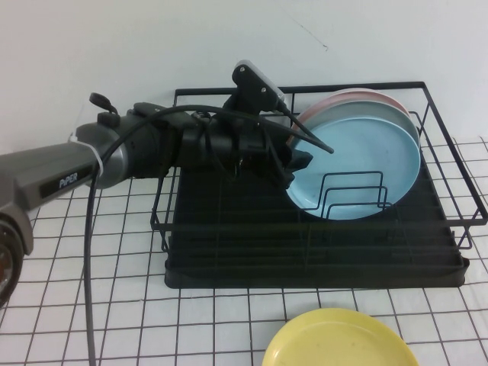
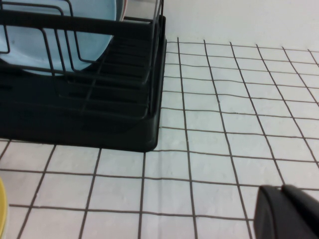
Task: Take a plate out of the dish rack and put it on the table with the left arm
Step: Grasp the plate from the shelf
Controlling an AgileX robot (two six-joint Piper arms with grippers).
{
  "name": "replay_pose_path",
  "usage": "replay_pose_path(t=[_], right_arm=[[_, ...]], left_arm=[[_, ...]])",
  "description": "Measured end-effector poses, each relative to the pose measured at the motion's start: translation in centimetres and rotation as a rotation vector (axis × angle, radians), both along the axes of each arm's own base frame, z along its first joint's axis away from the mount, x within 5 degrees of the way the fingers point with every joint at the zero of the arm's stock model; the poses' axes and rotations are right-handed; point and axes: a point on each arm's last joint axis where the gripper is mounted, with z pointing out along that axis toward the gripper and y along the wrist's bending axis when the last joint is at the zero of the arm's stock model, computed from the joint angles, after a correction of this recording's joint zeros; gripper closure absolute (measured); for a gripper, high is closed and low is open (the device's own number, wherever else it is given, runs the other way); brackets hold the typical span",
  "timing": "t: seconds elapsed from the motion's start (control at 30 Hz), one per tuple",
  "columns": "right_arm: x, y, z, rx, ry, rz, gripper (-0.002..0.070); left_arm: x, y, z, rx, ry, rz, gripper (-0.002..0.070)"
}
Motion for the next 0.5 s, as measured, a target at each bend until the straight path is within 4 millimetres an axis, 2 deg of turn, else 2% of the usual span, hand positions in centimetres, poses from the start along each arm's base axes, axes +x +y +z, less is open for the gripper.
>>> replay_pose_path(t=[0.3,0.5], right_arm=[[0.00,0.00,0.00,0.000,0.000,0.000,0.0678],[0.00,0.00,0.00,0.000,0.000,0.000,0.0678]], left_arm=[[0.45,-0.23,-0.99,-0.008,0.017,0.002,0.0245],[0.74,-0.40,-0.13,-0.046,0.007,0.012,0.0320]])
